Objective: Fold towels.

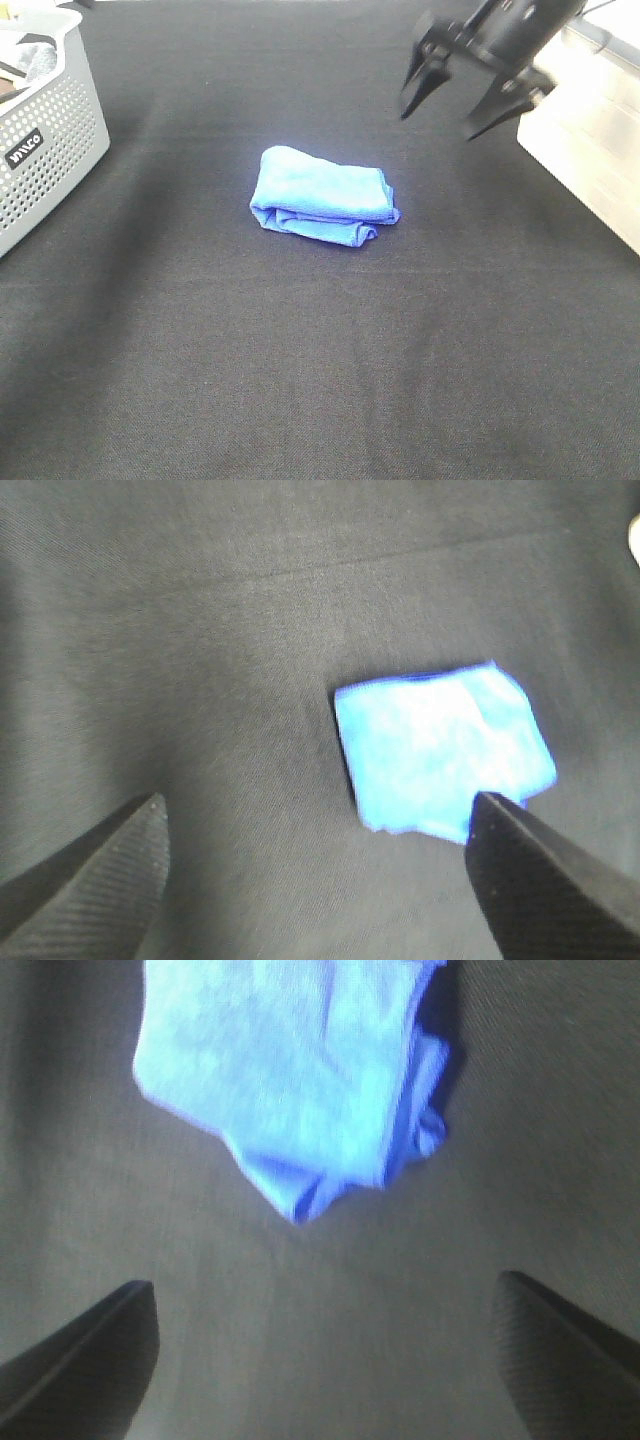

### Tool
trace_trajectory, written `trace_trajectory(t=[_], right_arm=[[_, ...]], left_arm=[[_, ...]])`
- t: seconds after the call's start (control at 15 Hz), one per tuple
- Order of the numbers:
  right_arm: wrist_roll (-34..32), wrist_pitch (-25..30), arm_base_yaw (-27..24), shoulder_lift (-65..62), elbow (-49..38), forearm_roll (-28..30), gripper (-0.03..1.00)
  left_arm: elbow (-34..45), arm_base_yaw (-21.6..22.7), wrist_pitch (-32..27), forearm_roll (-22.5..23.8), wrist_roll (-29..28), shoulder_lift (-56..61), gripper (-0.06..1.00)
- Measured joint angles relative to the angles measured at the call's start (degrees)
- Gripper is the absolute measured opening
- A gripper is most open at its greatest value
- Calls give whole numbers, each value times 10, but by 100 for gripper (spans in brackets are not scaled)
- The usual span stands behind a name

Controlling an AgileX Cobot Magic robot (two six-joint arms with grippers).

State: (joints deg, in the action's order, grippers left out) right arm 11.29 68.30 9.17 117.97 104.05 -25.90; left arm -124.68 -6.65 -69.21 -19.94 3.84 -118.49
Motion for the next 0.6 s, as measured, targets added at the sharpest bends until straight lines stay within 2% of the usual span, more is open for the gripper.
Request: trace_trajectory(t=[0.07,0.13,0.4,0.6], right_arm=[[-1,5,0,-41,-29,10,85],[-1,5,0,-41,-29,10,85],[-1,2,0,-190,-164,34,85],[-1,-7,0,-326,-302,58,85]], left_arm=[[59,-1,0,19,7,53,77],[59,-1,0,19,7,53,77],[284,-1,-2,89,9,237,77],[437,-1,-3,94,7,406,77]])
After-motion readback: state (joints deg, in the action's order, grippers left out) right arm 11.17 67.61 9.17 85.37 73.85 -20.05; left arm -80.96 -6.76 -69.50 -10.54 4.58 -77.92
